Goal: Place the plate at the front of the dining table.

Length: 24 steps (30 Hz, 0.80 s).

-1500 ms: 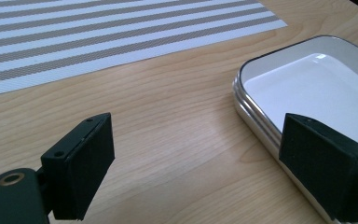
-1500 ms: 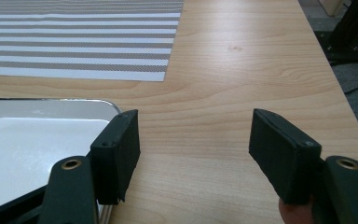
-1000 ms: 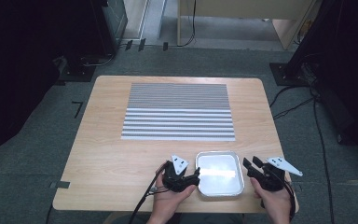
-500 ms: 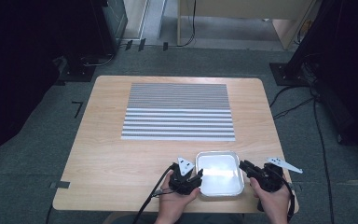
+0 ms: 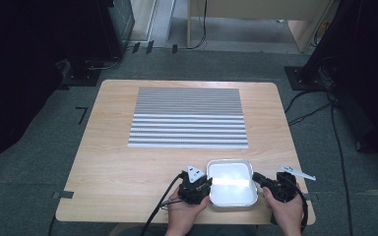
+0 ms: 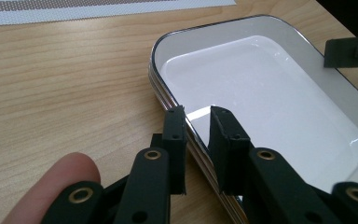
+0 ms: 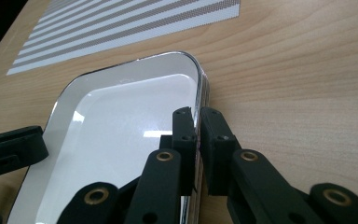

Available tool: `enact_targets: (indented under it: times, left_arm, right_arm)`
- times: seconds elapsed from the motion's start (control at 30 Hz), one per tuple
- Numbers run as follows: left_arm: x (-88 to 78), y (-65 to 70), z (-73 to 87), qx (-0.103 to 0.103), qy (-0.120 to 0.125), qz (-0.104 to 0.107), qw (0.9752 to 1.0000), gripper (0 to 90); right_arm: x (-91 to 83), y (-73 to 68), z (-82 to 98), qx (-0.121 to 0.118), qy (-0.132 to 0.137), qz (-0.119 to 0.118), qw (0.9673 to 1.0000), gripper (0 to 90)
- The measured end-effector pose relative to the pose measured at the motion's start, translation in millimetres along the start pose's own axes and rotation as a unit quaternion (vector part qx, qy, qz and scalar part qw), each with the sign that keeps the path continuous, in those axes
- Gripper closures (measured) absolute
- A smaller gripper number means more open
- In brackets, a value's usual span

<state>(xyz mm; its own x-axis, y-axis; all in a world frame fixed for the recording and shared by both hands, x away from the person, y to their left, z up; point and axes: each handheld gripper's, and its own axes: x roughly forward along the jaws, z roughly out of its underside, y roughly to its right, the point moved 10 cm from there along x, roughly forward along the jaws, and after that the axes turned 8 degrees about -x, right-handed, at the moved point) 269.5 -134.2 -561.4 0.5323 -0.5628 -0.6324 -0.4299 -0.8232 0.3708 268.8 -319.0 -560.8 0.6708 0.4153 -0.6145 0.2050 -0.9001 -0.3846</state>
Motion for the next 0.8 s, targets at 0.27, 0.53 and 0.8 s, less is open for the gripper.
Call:
enact_targets:
  times: [0.27,0.53,0.8]
  left_arm:
    - [-0.9,-2.7,-2.3,-0.033,-0.007,0.034,0.9989,81.3]
    - [-1.2,-5.2,-3.2,-0.063,-0.017,0.056,0.9963,83.0]
    - [-1.1,-5.2,-3.3,-0.063,-0.020,0.055,0.9963,82.7]
  right_arm:
    - [-0.6,1.9,0.9,0.033,-0.006,-0.007,0.9994,87.6]
    - [-1.9,1.6,0.5,0.066,-0.004,-0.014,0.9977,90.0]
    - [-1.2,2.0,1.2,0.077,-0.005,-0.018,0.9969,89.9]
